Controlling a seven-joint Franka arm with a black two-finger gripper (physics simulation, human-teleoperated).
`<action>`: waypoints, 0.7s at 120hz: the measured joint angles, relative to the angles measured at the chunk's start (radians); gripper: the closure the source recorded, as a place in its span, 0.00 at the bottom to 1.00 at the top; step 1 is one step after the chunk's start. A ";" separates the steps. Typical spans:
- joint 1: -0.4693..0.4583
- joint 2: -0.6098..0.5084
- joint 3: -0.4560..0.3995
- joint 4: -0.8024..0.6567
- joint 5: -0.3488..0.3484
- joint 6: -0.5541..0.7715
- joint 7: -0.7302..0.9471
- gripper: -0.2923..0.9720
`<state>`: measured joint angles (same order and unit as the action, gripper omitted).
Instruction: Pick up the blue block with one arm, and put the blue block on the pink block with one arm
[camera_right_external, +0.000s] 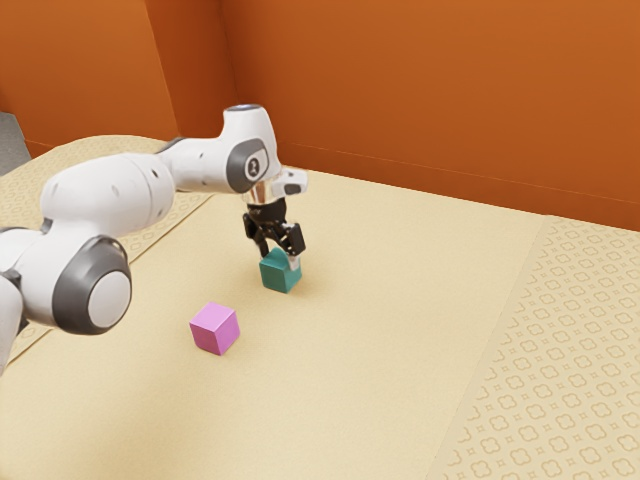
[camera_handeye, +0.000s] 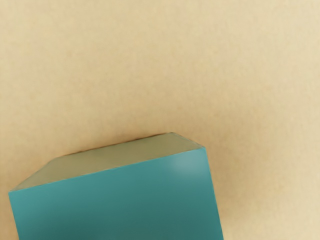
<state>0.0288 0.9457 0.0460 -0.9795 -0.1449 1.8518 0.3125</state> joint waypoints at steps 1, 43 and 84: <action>0.000 0.000 0.000 0.000 0.000 -0.001 0.000 0.25; 0.015 0.005 -0.009 0.002 -0.001 -0.045 -0.006 0.25; 0.016 0.024 -0.010 0.037 -0.001 -0.051 -0.021 0.25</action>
<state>0.0450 0.9692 0.0360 -0.9424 -0.1459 1.8012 0.2918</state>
